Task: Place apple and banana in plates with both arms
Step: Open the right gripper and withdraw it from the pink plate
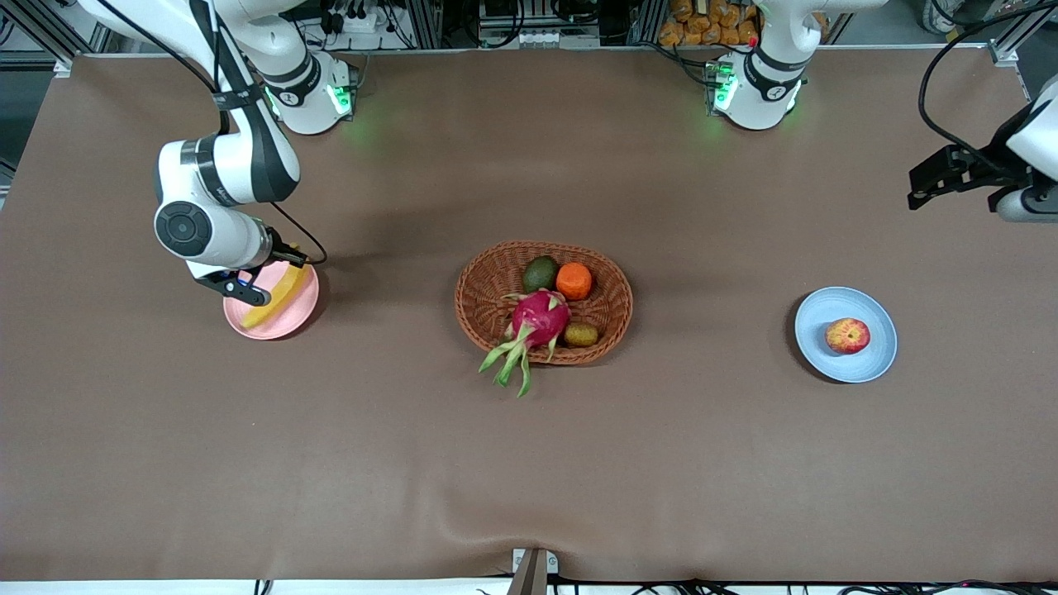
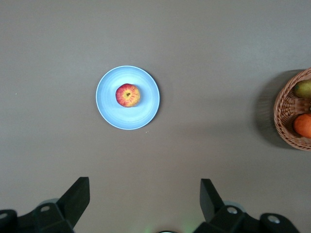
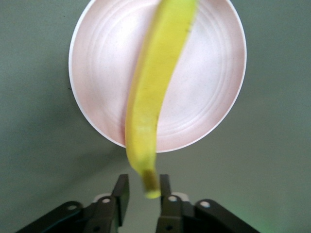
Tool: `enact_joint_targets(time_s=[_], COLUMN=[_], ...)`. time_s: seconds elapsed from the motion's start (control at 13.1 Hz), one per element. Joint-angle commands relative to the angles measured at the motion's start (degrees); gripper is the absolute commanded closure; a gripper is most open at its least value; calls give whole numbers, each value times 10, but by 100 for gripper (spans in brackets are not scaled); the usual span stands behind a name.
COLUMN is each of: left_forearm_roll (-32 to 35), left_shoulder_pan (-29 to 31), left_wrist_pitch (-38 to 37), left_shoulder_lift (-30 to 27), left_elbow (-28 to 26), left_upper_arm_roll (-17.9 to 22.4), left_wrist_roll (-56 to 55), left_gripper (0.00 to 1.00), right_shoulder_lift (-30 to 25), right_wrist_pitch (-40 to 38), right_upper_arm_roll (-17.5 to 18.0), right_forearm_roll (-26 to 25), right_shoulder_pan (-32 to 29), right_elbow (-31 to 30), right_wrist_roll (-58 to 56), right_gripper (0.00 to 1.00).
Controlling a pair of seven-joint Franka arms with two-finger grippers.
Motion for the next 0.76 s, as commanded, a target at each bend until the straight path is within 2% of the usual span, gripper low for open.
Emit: enact_joint_targets(time_s=[0.0,0.38,0.46,0.53,0.69], left_forearm_roll=[-23,-28,-26,-25,-24], left_shoulder_pan=[11,11,11,11,11], left_wrist_pitch=[-6,-1,1,2,6], left_shoulder_lift=[-23,-44,-45,-45,-44], left_elbow=[-14,-43,-44,-44,-43], left_upper_arm_roll=[-5,-7,-6,-5,-5], left_wrist_roll=[0,-6,-4,-5,-4], left_gripper=[0,0,0,0,0], right_shoulder_lift=[-13,-14,-17,-16,-13], right_wrist_pitch=[-13,-135,-160,-195,-217], right_upper_arm_roll=[9,10,10,9,9], right_forearm_roll=[-8,-4,-4,-4,-2], right_shoulder_pan=[-14,-13,-13,-13,-13], right_elbow=[3,99,122,158,190], right_wrist_roll=[-5,-4,-5,-6,-13], right_gripper=[22,18,14,2,0])
